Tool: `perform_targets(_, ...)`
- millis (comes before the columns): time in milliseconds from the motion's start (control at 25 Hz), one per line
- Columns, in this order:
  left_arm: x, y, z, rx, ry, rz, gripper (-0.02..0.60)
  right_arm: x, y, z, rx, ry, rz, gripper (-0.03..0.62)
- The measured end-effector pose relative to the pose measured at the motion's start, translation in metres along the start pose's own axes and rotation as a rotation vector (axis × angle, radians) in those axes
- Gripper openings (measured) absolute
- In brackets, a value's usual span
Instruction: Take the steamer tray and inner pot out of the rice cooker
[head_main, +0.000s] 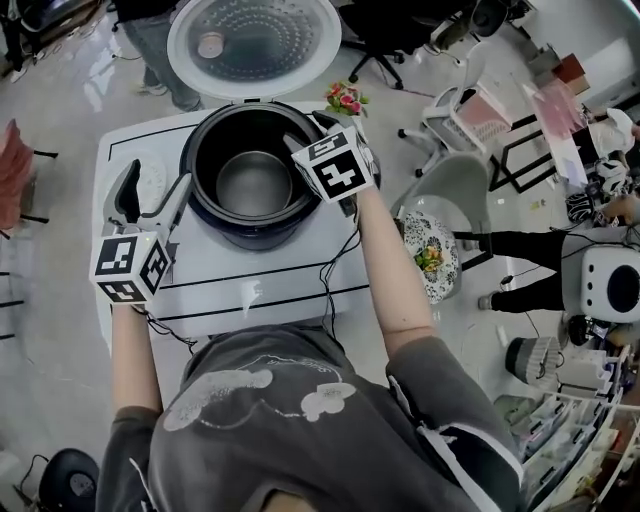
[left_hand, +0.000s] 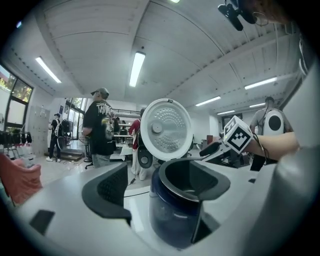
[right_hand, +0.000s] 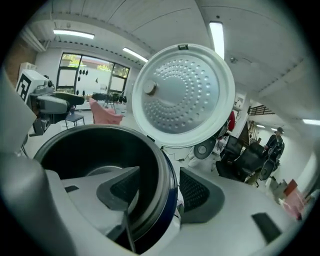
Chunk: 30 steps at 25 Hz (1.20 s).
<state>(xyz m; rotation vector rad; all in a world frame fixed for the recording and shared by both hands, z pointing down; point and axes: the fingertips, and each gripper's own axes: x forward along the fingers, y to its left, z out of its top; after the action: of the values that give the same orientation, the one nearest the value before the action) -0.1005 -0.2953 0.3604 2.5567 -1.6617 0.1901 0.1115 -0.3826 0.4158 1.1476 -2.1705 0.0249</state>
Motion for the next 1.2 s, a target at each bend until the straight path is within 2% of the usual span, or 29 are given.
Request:
perform_targets(120, 0.003, 0.000, -0.001, 0.003, 0.007, 0.012, 0.388, 0.013, 0.001, -0.004, -0.057, 0.062, 0.055, 0.264)
perform_targets(240, 0.004, 0.000, 0.000, 0.004, 0.012, 0.023, 0.388, 0.021, -0.002, -0.007, -0.101, 0.113, 0.070, 0.252)
perform_targets(360, 0.003, 0.001, 0.002, 0.005, 0.015, 0.032, 0.388, 0.025, -0.005, -0.016, -0.176, 0.188, 0.051, 0.244)
perform_targets(560, 0.008, 0.010, 0.002, 0.004, 0.019, 0.045, 0.388, 0.036, -0.010, -0.018, -0.282, 0.244, -0.018, 0.178)
perform_targets(760, 0.014, 0.013, 0.003, 0.020, 0.019, 0.044, 0.388, 0.029, -0.010, -0.011, -0.235, 0.206, -0.010, 0.166)
perform_targets(960, 0.022, 0.012, 0.010, 0.051, 0.018, 0.021, 0.388, 0.022, -0.005, 0.005, -0.215, 0.180, -0.029, 0.124)
perform_targets(1120, 0.035, 0.007, 0.017, 0.096, 0.027, -0.019, 0.388, 0.016, -0.005, 0.014, -0.187, 0.140, -0.031, 0.117)
perform_targets(1200, 0.047, 0.003, 0.015, 0.102, 0.064, -0.061, 0.388, 0.012, -0.004, 0.020, -0.169, 0.105, -0.030, 0.114)
